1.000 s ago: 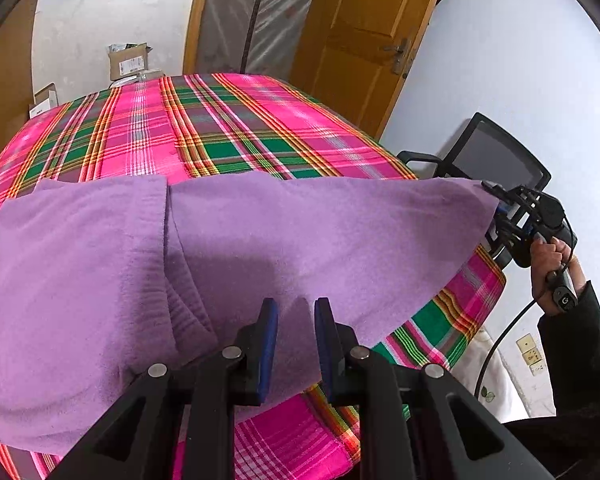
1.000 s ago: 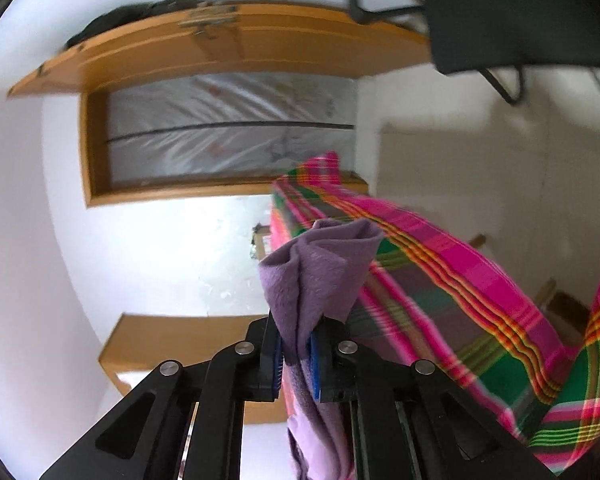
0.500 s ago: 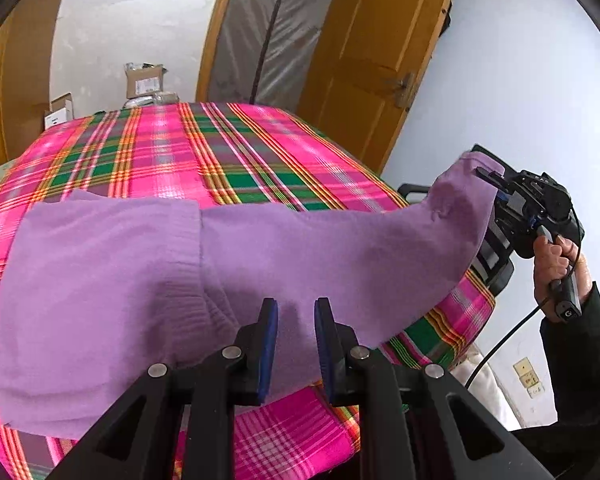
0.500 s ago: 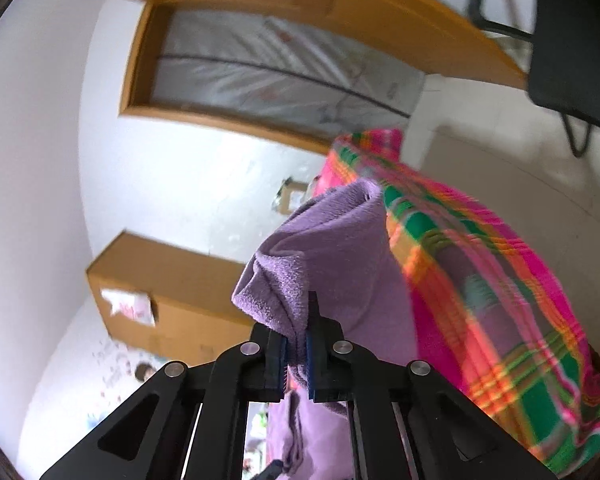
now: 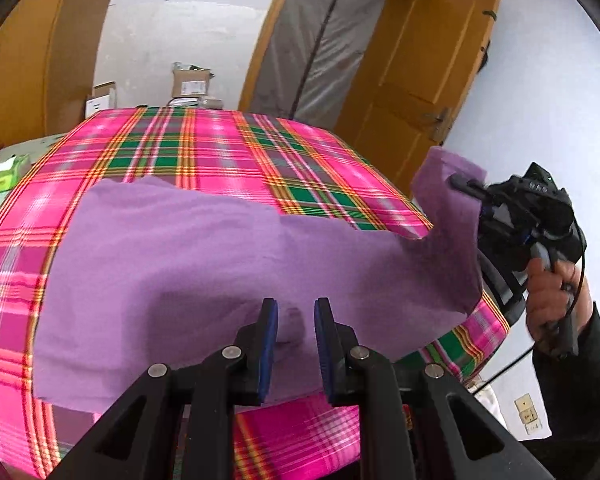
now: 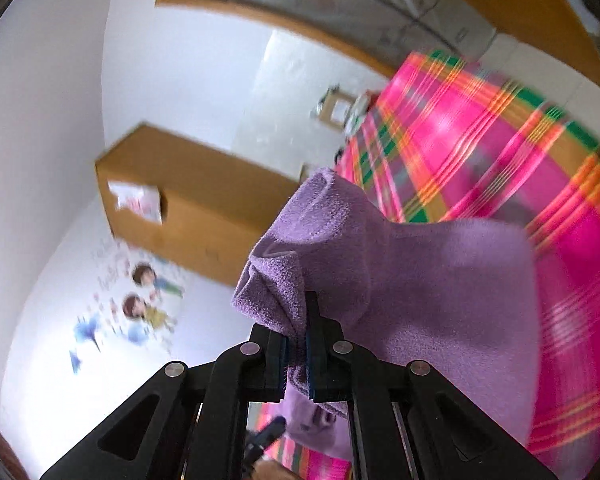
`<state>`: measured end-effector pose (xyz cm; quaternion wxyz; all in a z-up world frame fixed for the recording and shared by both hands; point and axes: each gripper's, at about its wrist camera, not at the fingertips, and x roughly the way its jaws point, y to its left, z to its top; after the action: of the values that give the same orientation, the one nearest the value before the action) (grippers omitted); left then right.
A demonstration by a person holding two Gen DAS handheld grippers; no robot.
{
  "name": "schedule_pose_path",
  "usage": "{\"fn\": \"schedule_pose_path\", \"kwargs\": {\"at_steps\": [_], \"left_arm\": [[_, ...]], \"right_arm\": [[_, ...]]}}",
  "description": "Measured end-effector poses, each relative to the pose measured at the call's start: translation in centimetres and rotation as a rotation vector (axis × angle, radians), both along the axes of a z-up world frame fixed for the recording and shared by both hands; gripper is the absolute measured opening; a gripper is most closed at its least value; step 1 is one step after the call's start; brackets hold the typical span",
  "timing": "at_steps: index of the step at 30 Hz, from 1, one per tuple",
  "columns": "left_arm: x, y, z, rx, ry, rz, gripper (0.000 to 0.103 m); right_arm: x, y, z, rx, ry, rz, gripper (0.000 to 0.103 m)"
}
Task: Fold clothes
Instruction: 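Lift the corner with the right gripper and fold it over the sweatshirt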
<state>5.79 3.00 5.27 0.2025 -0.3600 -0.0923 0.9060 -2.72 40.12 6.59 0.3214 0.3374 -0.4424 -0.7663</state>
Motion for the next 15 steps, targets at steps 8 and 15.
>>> {"fn": "schedule_pose_path", "kwargs": {"at_steps": [8,15], "left_arm": [[0.4,-2.0,-0.4,0.008,-0.013,0.040,0.019],[0.5,-2.7,-0.5,0.017,-0.014,0.051,0.019]], "right_arm": [[-1.0,-9.8,-3.4,0.196,-0.048,0.224,0.007],[-0.2,-14.9,-6.0,0.442,-0.073,0.336,0.017]]}}
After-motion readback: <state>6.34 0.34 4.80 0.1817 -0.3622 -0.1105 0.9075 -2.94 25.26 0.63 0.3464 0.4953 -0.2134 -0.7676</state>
